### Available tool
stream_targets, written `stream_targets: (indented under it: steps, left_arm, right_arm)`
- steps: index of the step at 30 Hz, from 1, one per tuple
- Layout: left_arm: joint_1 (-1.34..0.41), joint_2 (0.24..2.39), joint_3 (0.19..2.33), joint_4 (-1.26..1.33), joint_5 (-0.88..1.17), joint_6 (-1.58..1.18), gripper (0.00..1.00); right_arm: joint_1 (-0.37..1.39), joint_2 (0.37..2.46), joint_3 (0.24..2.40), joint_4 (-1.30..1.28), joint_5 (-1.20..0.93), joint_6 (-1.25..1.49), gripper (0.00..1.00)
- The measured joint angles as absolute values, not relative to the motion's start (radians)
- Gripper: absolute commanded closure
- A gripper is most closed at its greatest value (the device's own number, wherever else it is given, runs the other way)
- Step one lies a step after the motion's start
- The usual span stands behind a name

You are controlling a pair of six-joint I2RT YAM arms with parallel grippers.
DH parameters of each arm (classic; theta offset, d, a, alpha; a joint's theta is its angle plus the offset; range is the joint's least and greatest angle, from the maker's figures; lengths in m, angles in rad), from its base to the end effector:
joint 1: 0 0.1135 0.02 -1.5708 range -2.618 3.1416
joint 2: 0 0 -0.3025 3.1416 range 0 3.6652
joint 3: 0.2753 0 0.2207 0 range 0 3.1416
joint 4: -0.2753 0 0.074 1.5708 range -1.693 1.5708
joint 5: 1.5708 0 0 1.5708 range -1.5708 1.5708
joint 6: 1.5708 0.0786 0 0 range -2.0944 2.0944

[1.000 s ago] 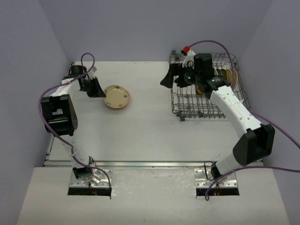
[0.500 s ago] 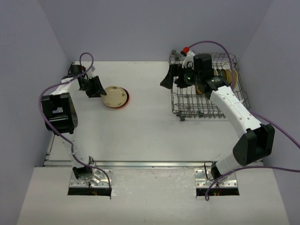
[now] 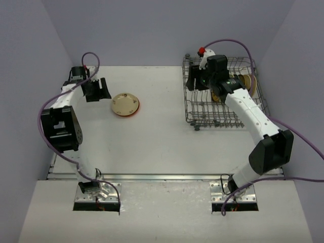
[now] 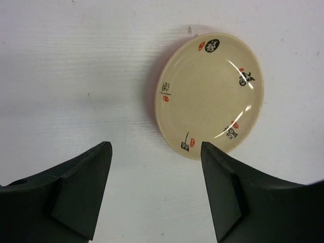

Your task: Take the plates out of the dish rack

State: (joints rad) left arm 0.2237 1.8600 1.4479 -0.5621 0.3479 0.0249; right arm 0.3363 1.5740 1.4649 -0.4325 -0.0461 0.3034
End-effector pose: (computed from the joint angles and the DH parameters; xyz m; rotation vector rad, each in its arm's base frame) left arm 0.4038 0.0644 0.2510 -0.1132 2.4904 -0.3392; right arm 0.3474 0.1253 0.3739 -0.0631 2.1406 0.4275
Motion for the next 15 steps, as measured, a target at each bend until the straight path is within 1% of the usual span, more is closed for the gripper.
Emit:
stream_targets:
  steps: [1,2,4,8,10,15]
  left_arm:
    - [0.223,1.823,1.429,-0.556,0.339,0.030,0.31]
    - [0.223,1.786,1.412,-0.554,0.332,0.034,0.31]
    - [0.215,1.713,1.385,-0.547,0.318,0.043,0.31]
    - [0.186,1.602,1.353,-0.523,0.287,0.054,0.30]
    - [0.160,1.572,1.338,-0.516,0.273,0.059,0.30]
    - [0.122,1.555,1.314,-0.520,0.270,0.060,0.30]
  right_arm:
    - [0.334,1.591,1.480,-0.434,0.007,0.280,0.76]
    - [0.329,1.610,1.496,-0.438,0.050,0.264,0.81]
    - [0.302,1.662,1.536,-0.451,0.123,0.237,0.80]
    - [0.215,1.799,1.637,-0.490,0.230,0.228,0.73]
    - [0.161,1.880,1.683,-0.503,0.268,0.232,0.72]
    - [0.091,1.965,1.710,-0.547,0.309,0.241,0.72]
